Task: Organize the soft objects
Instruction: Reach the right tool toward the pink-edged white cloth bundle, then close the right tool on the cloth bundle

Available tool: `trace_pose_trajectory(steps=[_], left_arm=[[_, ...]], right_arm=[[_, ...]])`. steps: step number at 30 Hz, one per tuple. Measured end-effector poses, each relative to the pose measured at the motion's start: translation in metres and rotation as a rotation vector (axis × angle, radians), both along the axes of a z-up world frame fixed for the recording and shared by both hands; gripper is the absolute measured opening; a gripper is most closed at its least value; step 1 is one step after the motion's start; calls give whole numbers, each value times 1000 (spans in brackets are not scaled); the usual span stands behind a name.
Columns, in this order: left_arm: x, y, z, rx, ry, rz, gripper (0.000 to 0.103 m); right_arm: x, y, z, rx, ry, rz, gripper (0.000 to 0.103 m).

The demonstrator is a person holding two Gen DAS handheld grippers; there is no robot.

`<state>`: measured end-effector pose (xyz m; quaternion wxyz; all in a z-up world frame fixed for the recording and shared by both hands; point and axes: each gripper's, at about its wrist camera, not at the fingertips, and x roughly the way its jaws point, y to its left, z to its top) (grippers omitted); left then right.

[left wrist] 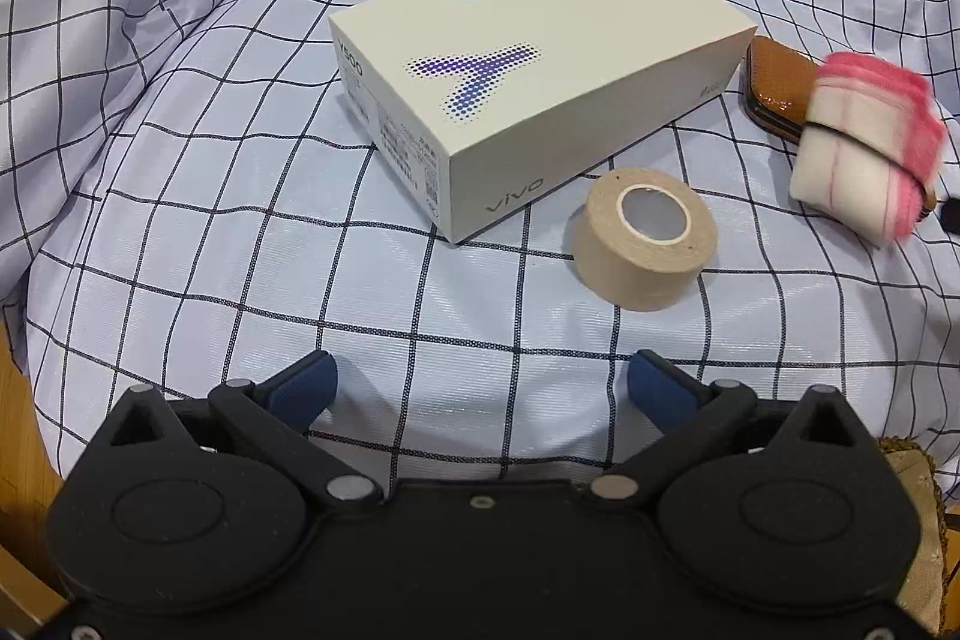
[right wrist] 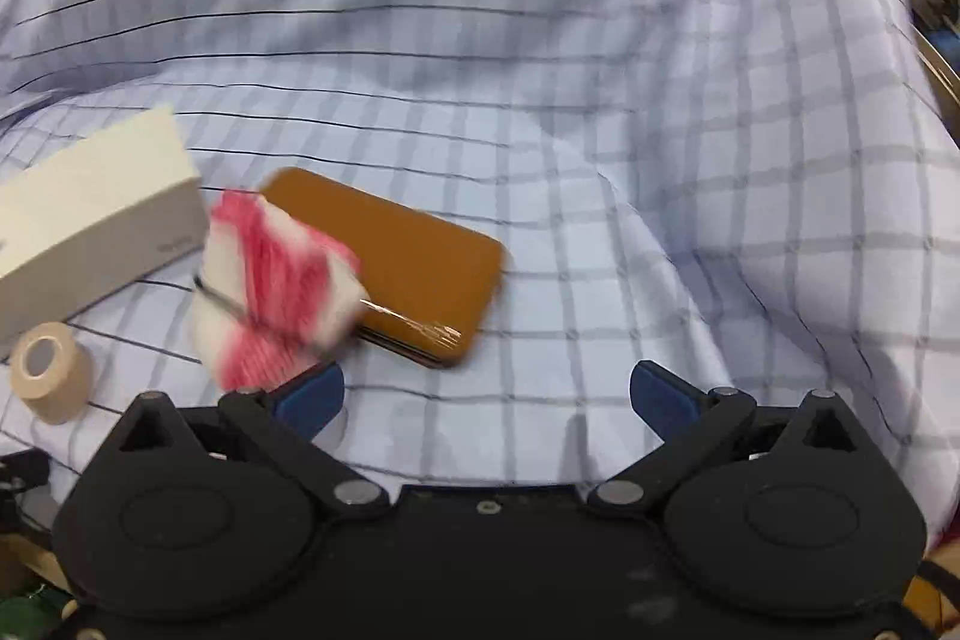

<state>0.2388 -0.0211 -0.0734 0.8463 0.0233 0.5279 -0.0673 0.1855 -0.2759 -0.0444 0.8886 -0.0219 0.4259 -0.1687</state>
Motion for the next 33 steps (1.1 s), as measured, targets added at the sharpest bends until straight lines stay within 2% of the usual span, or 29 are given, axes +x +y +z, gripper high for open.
trace_pose_trajectory(steps=[2, 4, 8, 17, 22, 26, 27, 33], left_arm=[[0, 0, 0, 0, 0, 0, 101], [0, 0, 0, 0, -1, 1, 101], [0, 0, 1, 0, 0, 1, 101], [0, -1, 1, 2, -3, 4, 101], [-1, 0, 1, 0, -7, 5, 101], [-2, 0, 1, -1, -8, 5, 101], [-2, 0, 1, 0, -8, 6, 101], [-2, 0, 1, 0, -8, 5, 101]], right_arm=[[-7, -10, 2, 30, -14, -55, 101], [-15, -13, 9, 63, -73, -80, 101], [-19, 3, 23, 111, -138, -16, 102], [20, 58, 5, 160, -86, 37, 102], [40, 78, -8, 130, -66, 15, 101], [51, 84, -18, 78, -41, -7, 89], [53, 85, -20, 59, -40, -8, 81], [43, 65, -10, 105, -56, 17, 78]])
